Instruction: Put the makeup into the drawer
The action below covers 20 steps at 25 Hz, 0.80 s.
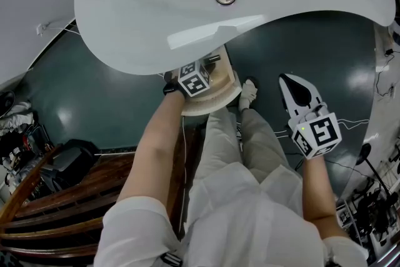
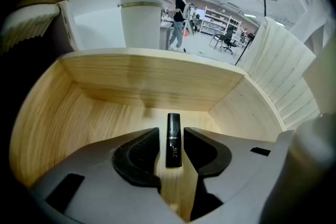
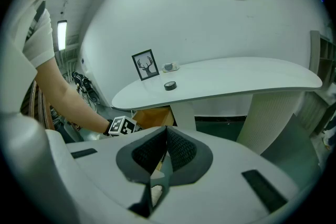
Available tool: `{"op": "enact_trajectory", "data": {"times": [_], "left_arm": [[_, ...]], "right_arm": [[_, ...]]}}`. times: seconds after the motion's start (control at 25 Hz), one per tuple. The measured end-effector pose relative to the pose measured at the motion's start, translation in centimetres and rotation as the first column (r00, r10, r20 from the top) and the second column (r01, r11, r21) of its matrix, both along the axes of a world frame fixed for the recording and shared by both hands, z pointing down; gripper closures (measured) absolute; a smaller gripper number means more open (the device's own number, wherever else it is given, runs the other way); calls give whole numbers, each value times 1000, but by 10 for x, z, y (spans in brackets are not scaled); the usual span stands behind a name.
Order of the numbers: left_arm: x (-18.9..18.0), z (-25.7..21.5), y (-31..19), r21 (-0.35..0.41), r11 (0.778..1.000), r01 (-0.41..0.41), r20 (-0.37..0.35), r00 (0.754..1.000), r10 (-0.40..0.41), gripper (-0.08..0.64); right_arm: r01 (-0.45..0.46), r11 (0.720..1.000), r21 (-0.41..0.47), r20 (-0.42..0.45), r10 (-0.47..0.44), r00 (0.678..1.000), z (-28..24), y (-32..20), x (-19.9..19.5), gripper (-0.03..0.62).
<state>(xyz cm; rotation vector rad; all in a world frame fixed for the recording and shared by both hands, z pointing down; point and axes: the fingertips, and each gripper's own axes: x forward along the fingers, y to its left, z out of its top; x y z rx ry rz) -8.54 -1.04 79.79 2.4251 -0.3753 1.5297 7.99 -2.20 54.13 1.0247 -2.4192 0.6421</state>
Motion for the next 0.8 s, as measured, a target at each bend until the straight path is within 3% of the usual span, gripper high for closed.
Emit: {"op": "enact_trajectory", "data": {"times": [0.48, 0.8], "left_arm": [[17, -52, 15, 27, 999, -44, -48, 998, 45, 416], [29, -106, 19, 110, 994, -22, -98, 995, 33, 468]], "right_arm": [[17, 1000, 18, 22, -17, 1000, -19, 4, -10, 583], [20, 998, 54, 31, -22, 999, -45, 2, -10, 583]]}}
